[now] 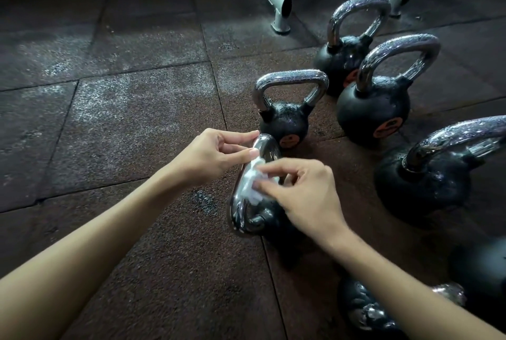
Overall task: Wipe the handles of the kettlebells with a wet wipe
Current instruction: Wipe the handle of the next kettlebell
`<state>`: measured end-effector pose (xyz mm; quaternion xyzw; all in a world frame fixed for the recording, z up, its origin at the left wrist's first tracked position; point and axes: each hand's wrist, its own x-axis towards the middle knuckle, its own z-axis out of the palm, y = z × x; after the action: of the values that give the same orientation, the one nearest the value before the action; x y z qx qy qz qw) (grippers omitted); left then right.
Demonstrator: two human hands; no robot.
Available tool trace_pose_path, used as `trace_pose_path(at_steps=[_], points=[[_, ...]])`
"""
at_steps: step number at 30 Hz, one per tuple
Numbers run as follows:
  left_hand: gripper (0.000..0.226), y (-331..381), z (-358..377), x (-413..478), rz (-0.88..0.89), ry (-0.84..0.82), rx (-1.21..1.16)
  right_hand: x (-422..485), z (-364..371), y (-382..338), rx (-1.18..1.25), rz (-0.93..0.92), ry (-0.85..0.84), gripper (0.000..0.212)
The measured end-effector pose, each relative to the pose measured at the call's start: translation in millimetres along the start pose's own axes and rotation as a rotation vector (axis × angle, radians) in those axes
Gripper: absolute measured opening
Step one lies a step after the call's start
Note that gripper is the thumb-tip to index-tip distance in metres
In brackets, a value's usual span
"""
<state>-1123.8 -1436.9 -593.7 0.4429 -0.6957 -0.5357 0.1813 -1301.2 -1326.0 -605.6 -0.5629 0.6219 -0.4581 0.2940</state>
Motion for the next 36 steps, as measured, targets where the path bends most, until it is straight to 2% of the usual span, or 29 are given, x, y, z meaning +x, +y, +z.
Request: trace_pose_path(at_steps=[4,11,15,20,23,29,31,34,36], points=[[0.053,-7,3,1,0.016,0.021,0.014,-34,8,-5,-0.015,-0.042,-0.046,0.018],[0.059,-6,8,11,0.022,0.029,0.042,-29,-2,-9,-0.032,0.008,-0.015,0.015],[0.055,-5,10,13,0.036,0.037,0.081,-47,1,-6,-0.035,0.014,-0.088,0.016],[0.045,-3,12,13,0.057,0.051,0.094,-36,-8,6,-0.145,0.073,-0.25,0.014],[0.042,1,14,13,0.056,0.077,0.111,-33,-10,10,-0.192,0.04,-0.27,0.013],[0.04,19,16,7,0.035,0.082,0.24,-15,-19,24,-0.463,0.009,-0.352,0.015],[0.042,32,14,3,0.025,0.064,0.361,2,-29,24,-0.458,0.02,-0.275,0.016],[0.045,55,14,-1,0.039,0.007,0.552,25,-38,29,-0.359,0.075,-0.029,0.019],[0.048,70,15,-3,0.029,-0.01,0.678,32,-34,34,-0.326,0.113,0.039,0.021]])
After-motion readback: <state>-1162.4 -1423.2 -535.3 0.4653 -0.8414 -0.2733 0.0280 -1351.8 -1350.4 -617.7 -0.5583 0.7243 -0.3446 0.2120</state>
